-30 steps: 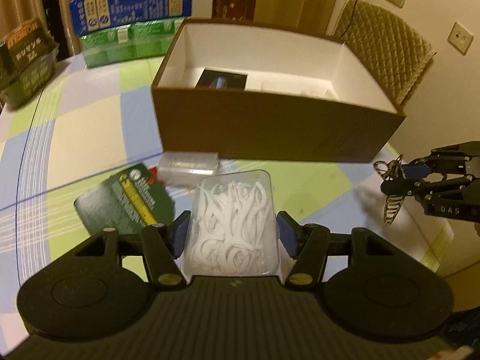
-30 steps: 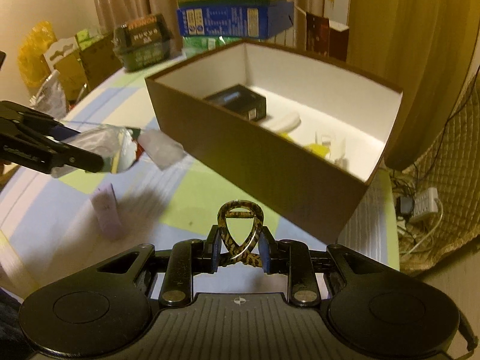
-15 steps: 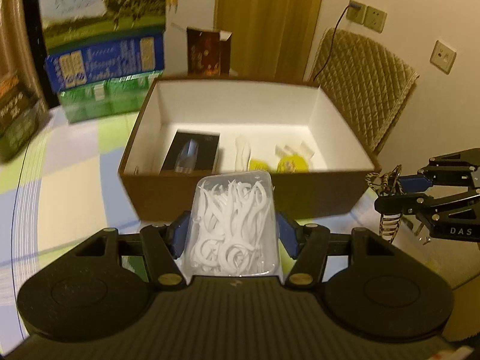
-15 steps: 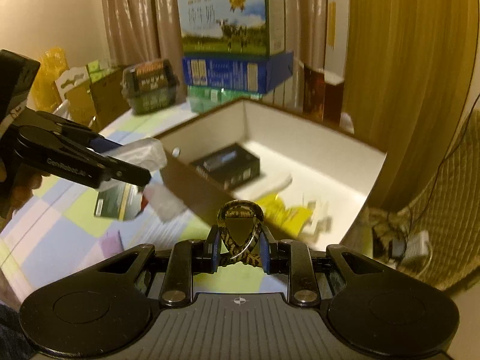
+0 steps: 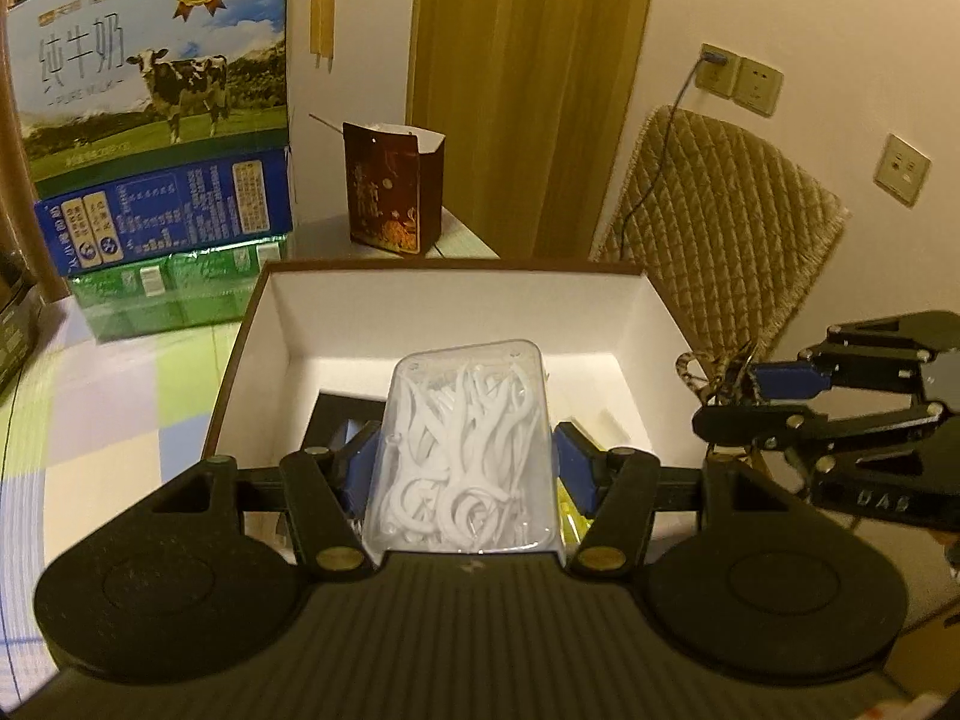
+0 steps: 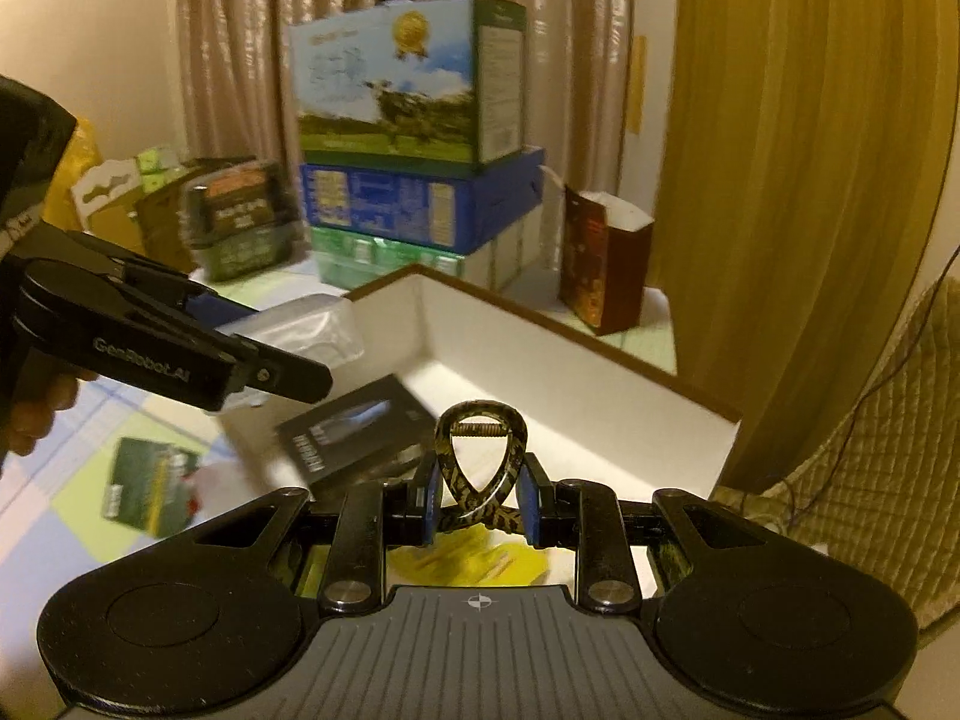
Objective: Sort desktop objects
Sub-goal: 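Carry the claw clip and floss-pick box over the brown box and open both tools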
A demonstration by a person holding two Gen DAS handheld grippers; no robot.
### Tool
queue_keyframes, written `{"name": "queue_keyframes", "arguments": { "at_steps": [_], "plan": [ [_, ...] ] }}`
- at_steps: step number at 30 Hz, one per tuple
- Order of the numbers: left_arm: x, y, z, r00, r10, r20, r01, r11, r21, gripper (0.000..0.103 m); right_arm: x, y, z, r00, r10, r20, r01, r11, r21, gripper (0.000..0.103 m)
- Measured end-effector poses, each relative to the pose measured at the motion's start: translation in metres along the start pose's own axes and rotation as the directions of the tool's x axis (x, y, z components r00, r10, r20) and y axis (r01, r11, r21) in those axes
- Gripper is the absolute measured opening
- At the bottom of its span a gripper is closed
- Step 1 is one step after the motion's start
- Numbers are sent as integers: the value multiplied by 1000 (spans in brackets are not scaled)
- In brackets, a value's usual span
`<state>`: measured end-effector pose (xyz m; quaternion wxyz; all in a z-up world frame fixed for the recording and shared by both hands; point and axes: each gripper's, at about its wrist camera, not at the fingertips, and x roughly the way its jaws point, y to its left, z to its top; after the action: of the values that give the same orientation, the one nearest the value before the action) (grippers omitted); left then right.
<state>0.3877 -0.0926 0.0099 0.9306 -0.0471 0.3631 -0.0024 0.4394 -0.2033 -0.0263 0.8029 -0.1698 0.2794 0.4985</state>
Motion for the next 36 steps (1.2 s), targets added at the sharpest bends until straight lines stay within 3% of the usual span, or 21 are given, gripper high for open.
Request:
{"name": "queue_keyframes", "arguments": {
  "at_steps": [8, 19, 33, 36],
  "plan": [
    [71, 12, 31, 997, 33, -73, -38, 998, -57, 56, 66, -36, 19, 996, -22, -83, 17, 998, -59, 23],
    [154, 13, 40, 981, 45, -189, -62, 995, -81, 56, 135, -65, 30, 973, -33, -229, 7, 994, -112, 23],
    [212, 21, 45, 958, 72, -276, -93, 994, -64, 56, 171, -85, 27, 950, -38, -309, 24, 999, -48, 23],
    [211, 21, 46, 963, 69, -260, -88, 994, -64, 57, 173, -86, 28, 949, -36, -314, 25, 999, -36, 23]
  ]
}}
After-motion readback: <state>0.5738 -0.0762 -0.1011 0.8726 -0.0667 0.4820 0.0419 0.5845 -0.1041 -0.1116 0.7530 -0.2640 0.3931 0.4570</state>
